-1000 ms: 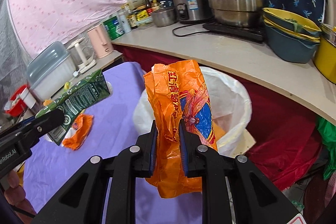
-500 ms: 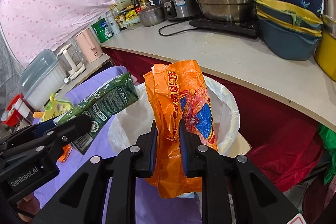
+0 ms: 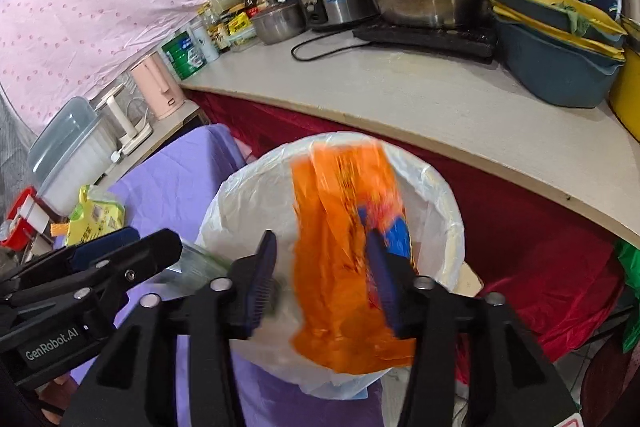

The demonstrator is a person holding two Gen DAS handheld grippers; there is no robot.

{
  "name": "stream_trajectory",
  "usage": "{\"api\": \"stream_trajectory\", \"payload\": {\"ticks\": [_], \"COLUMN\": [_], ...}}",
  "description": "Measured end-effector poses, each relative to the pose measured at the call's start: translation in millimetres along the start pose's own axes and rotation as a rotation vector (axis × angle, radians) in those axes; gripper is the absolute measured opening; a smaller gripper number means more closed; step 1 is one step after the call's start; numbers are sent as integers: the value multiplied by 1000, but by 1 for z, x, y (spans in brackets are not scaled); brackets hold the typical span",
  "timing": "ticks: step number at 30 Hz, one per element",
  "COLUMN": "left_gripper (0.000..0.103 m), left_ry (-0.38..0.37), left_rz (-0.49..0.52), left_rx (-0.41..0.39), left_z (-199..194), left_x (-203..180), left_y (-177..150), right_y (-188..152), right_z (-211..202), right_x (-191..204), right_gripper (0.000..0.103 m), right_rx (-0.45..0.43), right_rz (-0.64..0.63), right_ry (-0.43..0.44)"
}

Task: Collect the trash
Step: 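Carry the milk carton and orange printed bag over the white trash bag and open both tools, then move both open tools back over the remaining trash on the table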

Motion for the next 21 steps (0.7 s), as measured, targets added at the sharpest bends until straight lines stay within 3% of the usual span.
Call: {"api": "stream_trajectory", "payload": {"ticks": [21], "left_gripper": [59], "left_ry": [64], "left_rz": [-77], "left_rx": [-48], "left_z": [-31], "left_x": [39], "left_y": [-7], "right_y": [2], "right_z": [-24], "right_x": [32], "right_gripper": [54], "right_rx": [-32], "right_rz": [-27], "right_ry": [40]}}
Point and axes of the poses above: each gripper's, at about its wrist camera, not at the fingertips, and z roughly the way its jaws point, x to its left, y to its top, the point moved 7 cm from there along z, roughly the way its jaws point, and after that the axes turned 11 degrees about z, right-handed, at the moved point
